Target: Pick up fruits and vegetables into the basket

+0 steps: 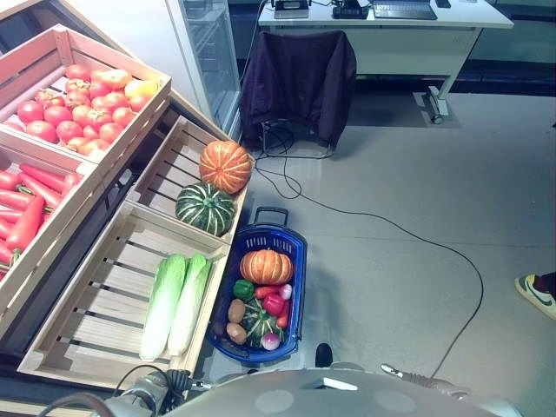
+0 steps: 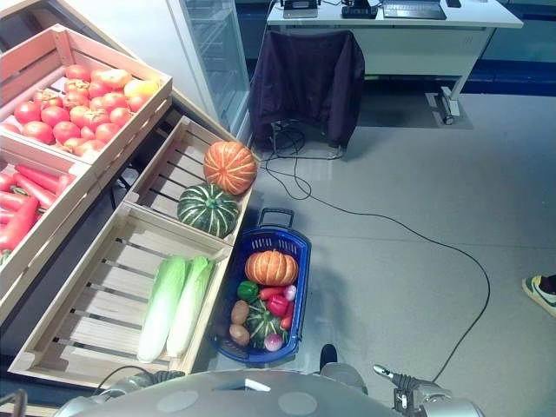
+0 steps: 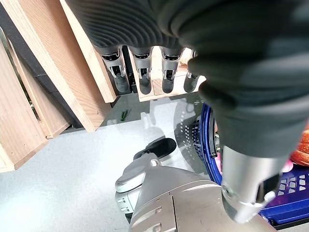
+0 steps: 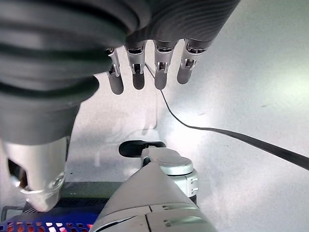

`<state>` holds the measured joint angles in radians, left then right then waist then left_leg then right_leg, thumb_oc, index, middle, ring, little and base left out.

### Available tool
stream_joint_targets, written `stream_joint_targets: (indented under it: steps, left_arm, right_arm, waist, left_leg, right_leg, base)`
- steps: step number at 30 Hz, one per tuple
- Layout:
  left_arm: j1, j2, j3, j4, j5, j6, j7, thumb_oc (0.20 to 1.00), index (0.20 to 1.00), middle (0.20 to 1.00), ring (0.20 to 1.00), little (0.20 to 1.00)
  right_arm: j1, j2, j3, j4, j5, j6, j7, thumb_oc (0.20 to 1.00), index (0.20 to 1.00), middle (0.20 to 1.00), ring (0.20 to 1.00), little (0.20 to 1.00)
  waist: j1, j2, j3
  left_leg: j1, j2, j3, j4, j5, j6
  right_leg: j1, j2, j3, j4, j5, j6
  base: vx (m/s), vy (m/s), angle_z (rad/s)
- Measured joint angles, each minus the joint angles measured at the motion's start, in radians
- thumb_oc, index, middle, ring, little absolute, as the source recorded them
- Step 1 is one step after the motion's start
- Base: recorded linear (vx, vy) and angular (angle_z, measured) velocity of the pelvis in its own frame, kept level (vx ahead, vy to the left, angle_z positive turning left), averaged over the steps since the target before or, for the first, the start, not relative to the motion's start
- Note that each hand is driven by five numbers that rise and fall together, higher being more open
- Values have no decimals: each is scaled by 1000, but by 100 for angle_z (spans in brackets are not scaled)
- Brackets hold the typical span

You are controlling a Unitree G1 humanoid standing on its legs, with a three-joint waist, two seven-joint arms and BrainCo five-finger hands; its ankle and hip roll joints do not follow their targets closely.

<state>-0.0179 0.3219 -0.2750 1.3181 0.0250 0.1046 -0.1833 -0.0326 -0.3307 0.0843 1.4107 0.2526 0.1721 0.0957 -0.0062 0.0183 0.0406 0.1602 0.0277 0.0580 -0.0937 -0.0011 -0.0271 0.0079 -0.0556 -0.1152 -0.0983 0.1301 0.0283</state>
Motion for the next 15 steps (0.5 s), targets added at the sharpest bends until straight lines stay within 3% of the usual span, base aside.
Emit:
stream_joint_targets:
  steps: [6,15]
  left_arm:
    - [-2,0,-2,-5,3,-44,0,1000,1000,1000,1000,1000]
    - [-2,0,-1,-8,-5,-43,-1,1000,1000,1000,1000,1000]
  right_arm:
    - [-3,0,0,-2,1,0,0,1000,1000,1000,1000,1000]
    - [-3,0,0,-2,1,0,0,1000,1000,1000,1000,1000]
  waist:
    - [-1,3,3]
    - [-1,8,6]
  left_leg:
    - [0,0,2,0,-1,0]
    - [1,0,3,0,-1,0]
  right_leg:
    - [0,0,1,0,0,0]
    - [0,0,2,0,0,0]
  base:
    - [0,0,0]
    - [0,0,0]
